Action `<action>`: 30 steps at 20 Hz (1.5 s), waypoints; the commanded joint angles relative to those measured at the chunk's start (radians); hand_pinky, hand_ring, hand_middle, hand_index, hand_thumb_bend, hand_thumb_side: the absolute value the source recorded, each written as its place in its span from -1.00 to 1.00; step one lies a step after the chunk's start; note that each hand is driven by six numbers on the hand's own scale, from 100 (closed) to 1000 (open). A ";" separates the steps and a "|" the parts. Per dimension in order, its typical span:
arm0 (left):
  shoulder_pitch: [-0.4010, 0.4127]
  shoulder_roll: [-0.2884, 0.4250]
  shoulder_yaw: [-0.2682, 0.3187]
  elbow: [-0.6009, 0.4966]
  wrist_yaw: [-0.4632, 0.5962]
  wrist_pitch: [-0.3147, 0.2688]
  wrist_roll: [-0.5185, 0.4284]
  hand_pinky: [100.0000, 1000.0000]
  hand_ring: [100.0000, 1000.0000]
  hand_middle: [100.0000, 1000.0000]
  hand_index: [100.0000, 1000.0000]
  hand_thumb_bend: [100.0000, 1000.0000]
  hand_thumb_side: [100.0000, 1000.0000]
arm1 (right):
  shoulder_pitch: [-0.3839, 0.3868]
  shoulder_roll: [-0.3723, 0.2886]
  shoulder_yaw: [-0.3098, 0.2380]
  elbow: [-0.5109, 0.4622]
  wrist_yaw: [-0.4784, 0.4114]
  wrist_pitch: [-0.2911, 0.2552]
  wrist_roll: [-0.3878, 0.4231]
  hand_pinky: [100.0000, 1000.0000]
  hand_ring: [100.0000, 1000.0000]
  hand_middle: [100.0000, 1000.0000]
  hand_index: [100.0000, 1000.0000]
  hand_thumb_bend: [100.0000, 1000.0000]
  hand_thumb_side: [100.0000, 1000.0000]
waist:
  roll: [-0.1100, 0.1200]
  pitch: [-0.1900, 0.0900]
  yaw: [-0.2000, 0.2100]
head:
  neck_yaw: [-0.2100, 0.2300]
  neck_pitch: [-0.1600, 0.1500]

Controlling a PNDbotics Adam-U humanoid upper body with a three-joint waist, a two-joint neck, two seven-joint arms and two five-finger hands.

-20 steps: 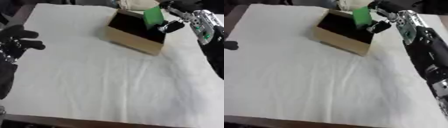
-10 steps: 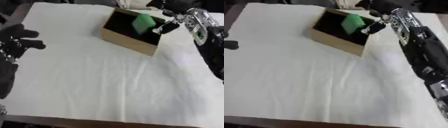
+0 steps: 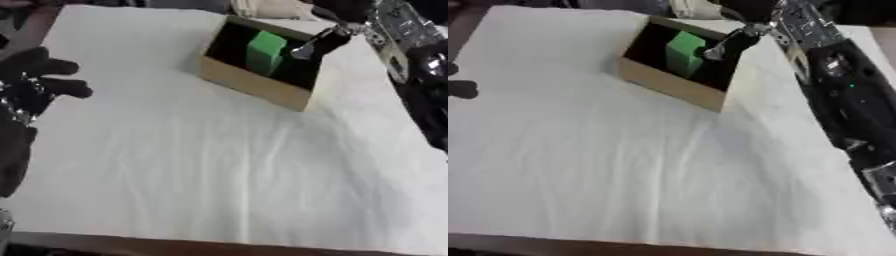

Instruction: Pick up objects on the table and place them in the box.

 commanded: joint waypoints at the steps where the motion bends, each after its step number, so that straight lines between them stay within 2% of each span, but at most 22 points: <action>1: -0.010 0.011 0.003 -0.019 0.010 0.002 0.000 0.60 0.31 0.44 0.80 -1.00 0.81 | -0.012 -0.040 -0.002 -0.044 0.006 -0.002 -0.015 1.00 0.94 0.92 1.00 -0.03 0.06 | 0.003 -0.023 -0.003 | 0.006 0.004; 5: -0.005 0.015 0.009 -0.019 0.015 0.004 0.001 0.59 0.30 0.44 0.80 -1.00 0.81 | -0.006 -0.067 -0.006 -0.101 -0.046 0.020 -0.026 1.00 0.92 0.91 1.00 -0.04 -0.04 | 0.004 -0.026 -0.019 | 0.018 0.006; 8: 0.004 0.022 0.020 -0.019 0.013 0.003 0.007 0.59 0.30 0.44 0.80 -1.00 0.81 | 0.004 -0.105 -0.014 -0.151 -0.124 0.050 -0.039 1.00 0.90 0.90 1.00 -0.05 -0.20 | 0.006 -0.030 -0.039 | 0.031 0.006; 14: 0.033 0.032 0.040 -0.019 -0.005 0.007 0.024 0.59 0.30 0.44 0.80 -1.00 0.82 | 0.042 -0.201 -0.050 -0.296 -0.371 0.145 -0.053 0.93 0.87 0.87 1.00 -0.05 -0.49 | 0.013 -0.036 -0.099 | 0.068 0.007; 19: 0.055 0.043 0.069 -0.019 -0.031 0.007 0.051 0.59 0.30 0.44 0.80 -1.00 0.82 | 0.110 -0.266 -0.096 -0.439 -0.606 0.251 -0.039 0.88 0.85 0.83 1.00 -0.07 -0.61 | 0.026 -0.036 -0.168 | 0.108 -0.007; 23: 0.077 0.043 0.103 -0.017 -0.059 0.020 0.089 0.59 0.30 0.44 0.79 -1.00 0.82 | 0.192 -0.281 -0.154 -0.534 -0.794 0.312 -0.022 0.83 0.81 0.78 1.00 -0.34 -0.65 | 0.042 -0.035 -0.236 | 0.161 -0.016; 25: 0.086 0.042 0.119 -0.010 -0.073 0.026 0.112 0.59 0.30 0.44 0.80 -1.00 0.82 | 0.247 -0.281 -0.190 -0.579 -0.874 0.347 -0.044 0.79 0.79 0.76 0.98 -0.50 -0.71 | 0.048 -0.035 -0.265 | 0.194 -0.020; 29: 0.104 0.044 0.149 0.011 -0.097 0.034 0.160 0.59 0.33 0.45 0.79 -1.00 0.81 | 0.354 -0.247 -0.251 -0.645 -1.025 0.397 -0.102 0.72 0.74 0.71 0.94 -1.00 -0.80 | 0.061 -0.037 -0.313 | 0.255 -0.023; 30: 0.108 0.043 0.154 0.016 -0.102 0.036 0.172 0.60 0.34 0.46 0.80 -1.00 0.81 | 0.377 -0.233 -0.263 -0.657 -1.063 0.401 -0.110 0.71 0.73 0.71 0.93 -1.00 -0.79 | 0.063 -0.038 -0.324 | 0.267 -0.023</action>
